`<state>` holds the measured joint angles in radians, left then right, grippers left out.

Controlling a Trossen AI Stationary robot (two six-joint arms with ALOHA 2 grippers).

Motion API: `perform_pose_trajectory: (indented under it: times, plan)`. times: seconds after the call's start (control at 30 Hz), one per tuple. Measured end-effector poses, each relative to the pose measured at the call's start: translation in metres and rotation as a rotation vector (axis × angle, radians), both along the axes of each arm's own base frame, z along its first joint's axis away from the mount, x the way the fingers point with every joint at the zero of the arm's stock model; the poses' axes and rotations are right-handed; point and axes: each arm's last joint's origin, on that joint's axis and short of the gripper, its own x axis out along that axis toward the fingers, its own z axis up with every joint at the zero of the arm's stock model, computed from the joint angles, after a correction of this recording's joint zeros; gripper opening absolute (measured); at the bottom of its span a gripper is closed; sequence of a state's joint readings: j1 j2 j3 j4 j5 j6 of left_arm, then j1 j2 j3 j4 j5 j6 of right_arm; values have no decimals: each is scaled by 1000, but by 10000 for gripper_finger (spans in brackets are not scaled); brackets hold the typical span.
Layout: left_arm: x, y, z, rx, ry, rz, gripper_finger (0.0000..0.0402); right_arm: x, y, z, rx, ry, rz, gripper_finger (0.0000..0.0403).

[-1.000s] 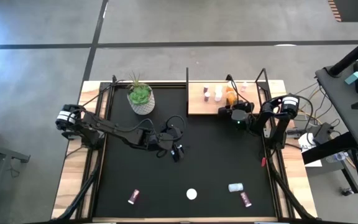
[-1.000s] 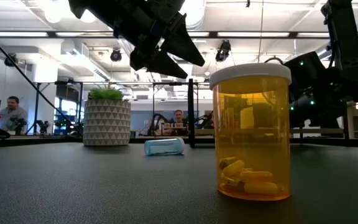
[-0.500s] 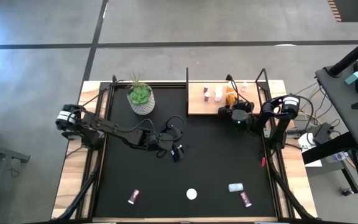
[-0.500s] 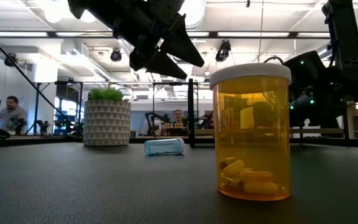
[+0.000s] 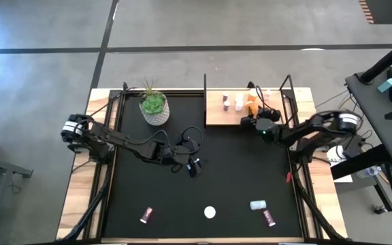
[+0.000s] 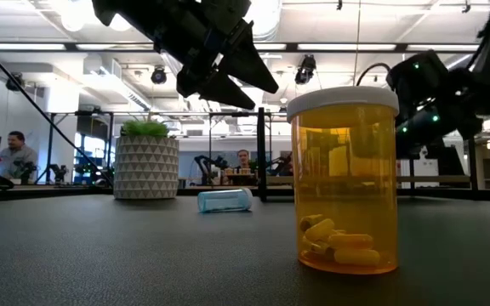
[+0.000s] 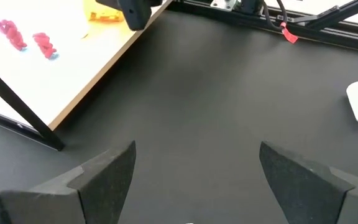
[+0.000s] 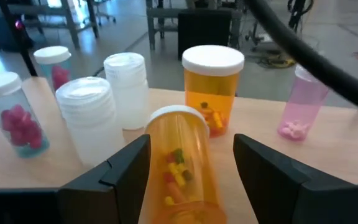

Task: Pick and place medicine bottles onto shelf by color
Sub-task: Put the left orange pill bottle on the shelf aligned with the other orange pill bottle

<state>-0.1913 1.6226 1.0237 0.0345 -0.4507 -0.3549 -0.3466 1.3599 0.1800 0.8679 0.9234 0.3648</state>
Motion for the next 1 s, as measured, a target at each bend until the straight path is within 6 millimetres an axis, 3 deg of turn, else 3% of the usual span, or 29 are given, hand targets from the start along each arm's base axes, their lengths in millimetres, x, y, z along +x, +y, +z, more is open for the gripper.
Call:
perform_pose_trajectory:
  times: [0.17, 0.57, 0.73, 1.0]
  plan:
    - [0, 0, 0, 0, 0, 0, 327, 5, -1, 21, 72, 76, 7, 222]
    - [-1, -1, -3, -11, 30, -23, 327, 18, -8, 100, 314, 276, -7, 221]
    - [-2, -1, -3, -13, 33, -25, 327, 29, -22, 104, 392, 287, 40, 221]
    - [-3, -2, -7, -38, 46, -64, 327, 34, -38, 89, 490, 361, 77, 221]
